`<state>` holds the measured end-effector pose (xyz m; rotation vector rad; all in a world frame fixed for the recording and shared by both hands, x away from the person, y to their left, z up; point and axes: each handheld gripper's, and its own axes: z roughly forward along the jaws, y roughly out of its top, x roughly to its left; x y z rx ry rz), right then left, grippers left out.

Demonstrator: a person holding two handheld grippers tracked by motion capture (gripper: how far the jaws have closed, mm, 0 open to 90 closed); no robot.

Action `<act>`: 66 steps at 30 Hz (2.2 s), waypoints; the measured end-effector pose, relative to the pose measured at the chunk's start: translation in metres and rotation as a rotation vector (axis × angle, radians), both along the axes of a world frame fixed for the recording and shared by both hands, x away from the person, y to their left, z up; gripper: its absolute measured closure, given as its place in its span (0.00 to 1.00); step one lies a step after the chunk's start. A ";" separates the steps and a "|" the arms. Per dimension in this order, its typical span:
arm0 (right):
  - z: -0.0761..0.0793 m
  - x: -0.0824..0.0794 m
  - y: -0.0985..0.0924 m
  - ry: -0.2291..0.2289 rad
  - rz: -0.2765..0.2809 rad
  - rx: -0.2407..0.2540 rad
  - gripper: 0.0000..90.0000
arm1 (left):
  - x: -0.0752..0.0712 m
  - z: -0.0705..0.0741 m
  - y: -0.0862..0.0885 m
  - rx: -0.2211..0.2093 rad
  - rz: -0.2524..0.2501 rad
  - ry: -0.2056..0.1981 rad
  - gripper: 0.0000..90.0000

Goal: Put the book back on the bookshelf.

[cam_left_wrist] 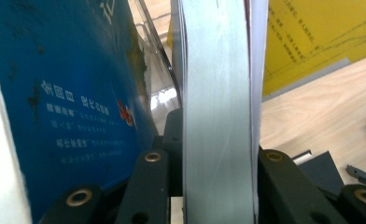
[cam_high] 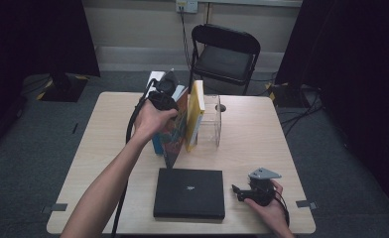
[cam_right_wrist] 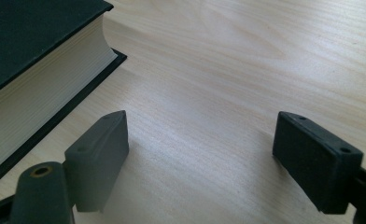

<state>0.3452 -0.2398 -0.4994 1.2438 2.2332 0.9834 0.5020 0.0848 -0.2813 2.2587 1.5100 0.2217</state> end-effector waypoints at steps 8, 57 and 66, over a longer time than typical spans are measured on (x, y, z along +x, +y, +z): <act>0.000 0.001 0.001 0.001 0.001 0.001 0.21 | 0.011 0.001 -0.002 -0.027 0.045 -0.032 0.82; 0.000 0.000 0.002 0.000 0.015 -0.001 0.21 | -0.014 -0.005 0.021 -0.253 -0.002 -0.389 0.45; 0.000 0.000 0.002 -0.001 0.014 -0.001 0.21 | -0.040 -0.016 0.025 -0.265 -0.052 -0.533 0.43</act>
